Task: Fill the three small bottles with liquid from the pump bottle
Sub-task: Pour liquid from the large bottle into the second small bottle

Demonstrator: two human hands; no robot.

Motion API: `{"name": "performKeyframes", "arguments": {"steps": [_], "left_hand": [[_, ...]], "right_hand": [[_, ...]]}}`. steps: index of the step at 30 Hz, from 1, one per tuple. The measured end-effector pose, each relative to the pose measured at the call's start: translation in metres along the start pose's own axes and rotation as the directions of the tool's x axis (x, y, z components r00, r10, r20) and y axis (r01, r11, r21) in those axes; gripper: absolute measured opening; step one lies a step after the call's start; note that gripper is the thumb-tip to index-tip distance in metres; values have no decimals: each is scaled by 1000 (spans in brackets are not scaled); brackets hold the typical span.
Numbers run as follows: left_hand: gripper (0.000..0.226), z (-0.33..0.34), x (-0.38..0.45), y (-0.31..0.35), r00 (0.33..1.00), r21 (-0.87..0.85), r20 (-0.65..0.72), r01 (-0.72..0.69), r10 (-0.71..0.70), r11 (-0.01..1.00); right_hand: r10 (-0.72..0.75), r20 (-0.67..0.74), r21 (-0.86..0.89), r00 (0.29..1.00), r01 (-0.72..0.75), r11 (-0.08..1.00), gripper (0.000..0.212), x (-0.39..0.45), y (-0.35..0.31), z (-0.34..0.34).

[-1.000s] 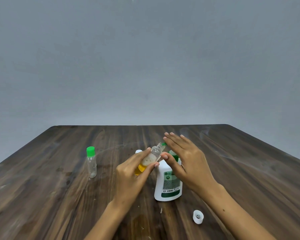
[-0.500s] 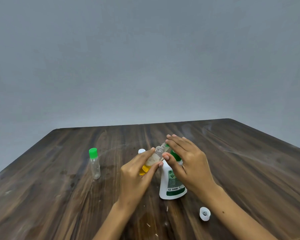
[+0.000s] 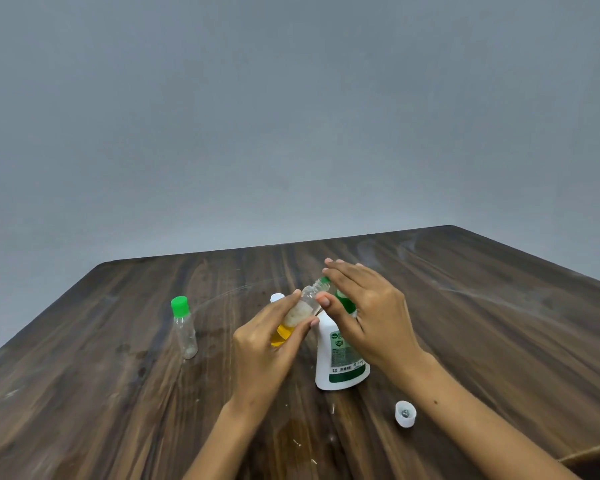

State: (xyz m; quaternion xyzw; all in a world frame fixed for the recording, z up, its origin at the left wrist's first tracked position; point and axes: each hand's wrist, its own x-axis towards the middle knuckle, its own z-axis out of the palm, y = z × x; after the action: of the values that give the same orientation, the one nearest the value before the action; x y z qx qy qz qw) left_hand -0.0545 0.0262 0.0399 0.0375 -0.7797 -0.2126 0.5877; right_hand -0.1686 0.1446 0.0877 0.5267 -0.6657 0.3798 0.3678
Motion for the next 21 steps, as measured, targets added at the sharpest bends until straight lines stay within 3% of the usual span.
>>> {"name": "performKeyframes", "arguments": {"steps": [21], "left_hand": [[41,-1,-2,0,1000,9,-7,-11,11,1000]], "right_hand": [[38,-55,32,998,-37,999,67,-7,2,7]]}}
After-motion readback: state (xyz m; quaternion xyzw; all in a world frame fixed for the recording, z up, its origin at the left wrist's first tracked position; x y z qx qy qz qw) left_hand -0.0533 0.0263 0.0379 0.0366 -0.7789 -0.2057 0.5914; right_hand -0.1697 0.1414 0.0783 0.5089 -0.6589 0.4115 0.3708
